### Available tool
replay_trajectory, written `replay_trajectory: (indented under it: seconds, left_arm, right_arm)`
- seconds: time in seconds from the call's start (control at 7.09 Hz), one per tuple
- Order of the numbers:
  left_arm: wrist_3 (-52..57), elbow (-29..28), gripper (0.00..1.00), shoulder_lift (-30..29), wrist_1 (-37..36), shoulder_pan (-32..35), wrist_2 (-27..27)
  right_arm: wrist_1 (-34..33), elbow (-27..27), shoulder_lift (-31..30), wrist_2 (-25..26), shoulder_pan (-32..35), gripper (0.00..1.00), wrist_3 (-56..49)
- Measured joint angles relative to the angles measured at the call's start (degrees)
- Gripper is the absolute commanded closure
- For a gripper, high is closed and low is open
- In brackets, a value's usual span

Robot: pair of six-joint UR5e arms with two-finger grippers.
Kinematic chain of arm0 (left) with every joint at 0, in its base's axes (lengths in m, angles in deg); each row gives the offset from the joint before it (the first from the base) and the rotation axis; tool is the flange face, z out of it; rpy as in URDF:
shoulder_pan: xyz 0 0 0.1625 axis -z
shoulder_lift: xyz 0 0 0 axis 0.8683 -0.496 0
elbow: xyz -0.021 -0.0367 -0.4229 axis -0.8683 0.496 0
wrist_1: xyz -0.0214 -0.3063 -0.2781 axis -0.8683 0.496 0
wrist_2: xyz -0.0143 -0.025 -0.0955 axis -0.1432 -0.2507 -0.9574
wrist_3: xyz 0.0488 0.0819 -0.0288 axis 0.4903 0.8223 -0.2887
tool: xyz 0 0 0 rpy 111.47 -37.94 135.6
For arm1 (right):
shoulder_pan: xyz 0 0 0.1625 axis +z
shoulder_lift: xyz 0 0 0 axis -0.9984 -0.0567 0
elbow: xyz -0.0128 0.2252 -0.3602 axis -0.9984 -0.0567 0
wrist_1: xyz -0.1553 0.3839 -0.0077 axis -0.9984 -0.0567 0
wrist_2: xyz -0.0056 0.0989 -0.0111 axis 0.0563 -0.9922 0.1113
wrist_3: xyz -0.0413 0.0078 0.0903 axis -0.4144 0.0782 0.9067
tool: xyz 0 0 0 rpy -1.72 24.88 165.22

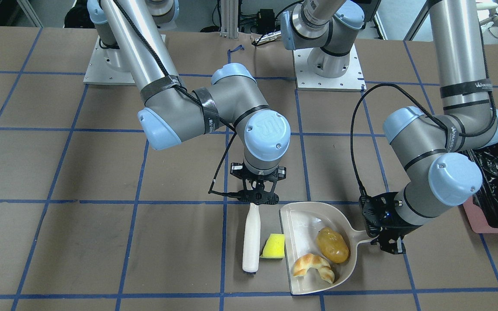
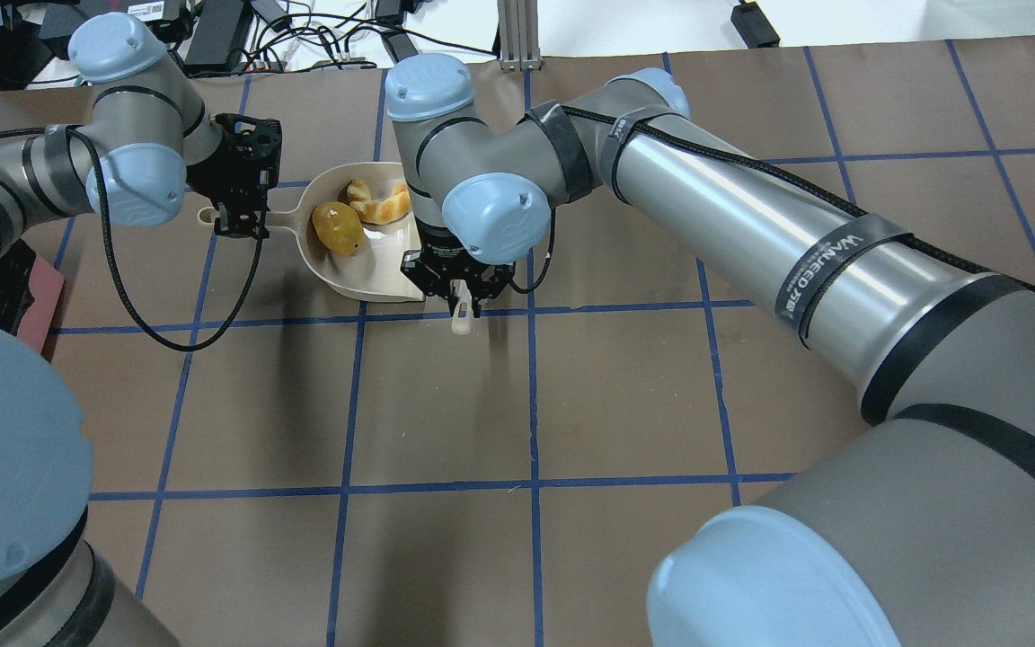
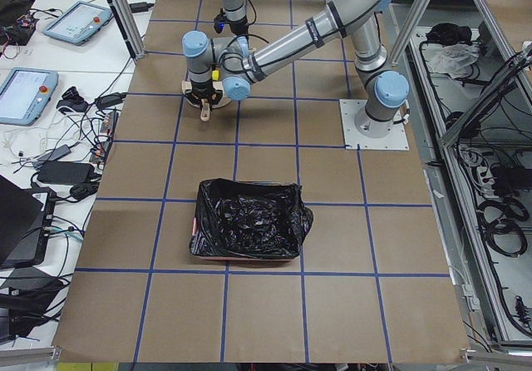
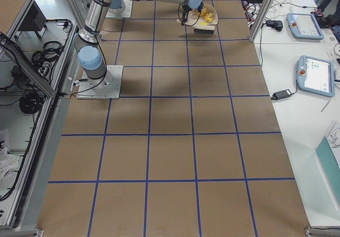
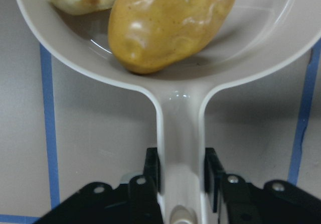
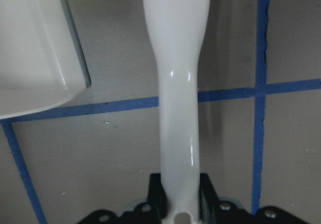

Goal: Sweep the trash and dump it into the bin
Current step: 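Brush the remaining sponge into the dustpan with the right gripper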

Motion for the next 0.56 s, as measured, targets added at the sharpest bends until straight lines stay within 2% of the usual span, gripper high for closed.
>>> replay_trajectory:
  seconds: [0.56]
  left_arm:
    - [0.0,0.0,0.72,0.0,0.0,0.0,0.0]
  right_arm:
    - [-2.7,-5.2,2.0,-6.6,4.2,1.00,10.4]
